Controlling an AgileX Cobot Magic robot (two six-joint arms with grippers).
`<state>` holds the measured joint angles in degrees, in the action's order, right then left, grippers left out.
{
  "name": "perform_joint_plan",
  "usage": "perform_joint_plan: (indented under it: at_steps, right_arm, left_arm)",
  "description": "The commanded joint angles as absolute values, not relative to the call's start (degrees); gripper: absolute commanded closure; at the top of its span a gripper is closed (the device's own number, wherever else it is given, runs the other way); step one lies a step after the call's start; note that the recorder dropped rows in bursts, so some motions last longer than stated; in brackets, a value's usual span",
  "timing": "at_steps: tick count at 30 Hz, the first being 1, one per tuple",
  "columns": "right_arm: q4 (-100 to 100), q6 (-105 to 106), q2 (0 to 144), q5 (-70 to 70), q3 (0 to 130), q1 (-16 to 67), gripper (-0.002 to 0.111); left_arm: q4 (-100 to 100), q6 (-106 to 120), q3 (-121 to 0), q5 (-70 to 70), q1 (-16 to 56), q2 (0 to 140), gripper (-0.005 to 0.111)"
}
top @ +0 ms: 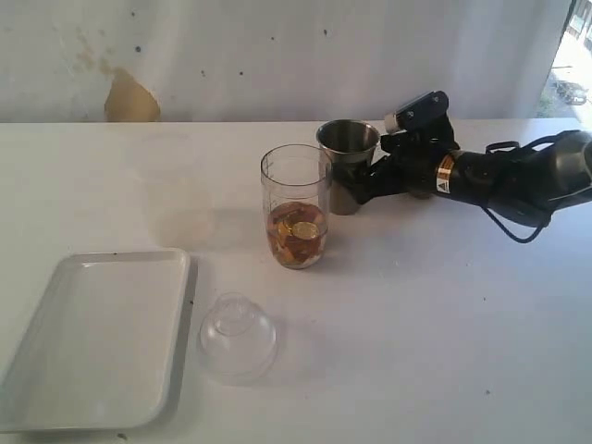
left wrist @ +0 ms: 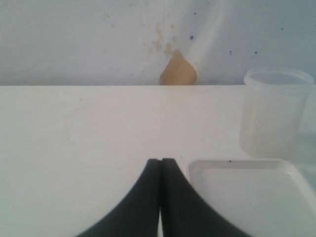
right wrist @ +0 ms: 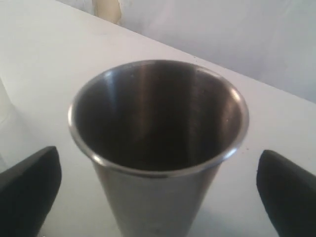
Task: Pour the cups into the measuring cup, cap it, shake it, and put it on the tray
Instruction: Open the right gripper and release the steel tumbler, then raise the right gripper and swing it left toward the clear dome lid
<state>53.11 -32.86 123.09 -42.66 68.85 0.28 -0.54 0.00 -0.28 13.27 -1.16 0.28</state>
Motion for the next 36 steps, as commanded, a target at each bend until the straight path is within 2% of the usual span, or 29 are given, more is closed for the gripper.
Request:
perform_joint_plan:
  at_steps: [1,14,28,31,36]
  right_arm:
    - [54.10,-32.30,121.33,-39.43,68.49,-0.14,0.003]
    - [57.85,-37.24,120.37,-40.86,68.49,-0.14,0.003]
    - [59.39,-43.26,111.77,-36.46,68.49,-0.14,0.003]
    - [60.81,-46.91,109.49,-36.04,68.49,-0.14,0.003]
    - [74.56,-62.26,101.79,-35.19,68.49,-0.14,0.003]
  left_arm:
    - [-0.61,0.00,0.00,13.37,-0.93,0.00,0.107]
    - [-0.61,0.00,0.00,13.37,-0.93,0.00,0.107]
    - [-0.61,0.00,0.00,13.37,-0.93,0.00,0.107]
    - [-0.61,0.00,0.00,13.37,-0.93,0.00,0.107]
    - [-0.61,0.00,0.00,13.37,-0.93,0.00,0.107]
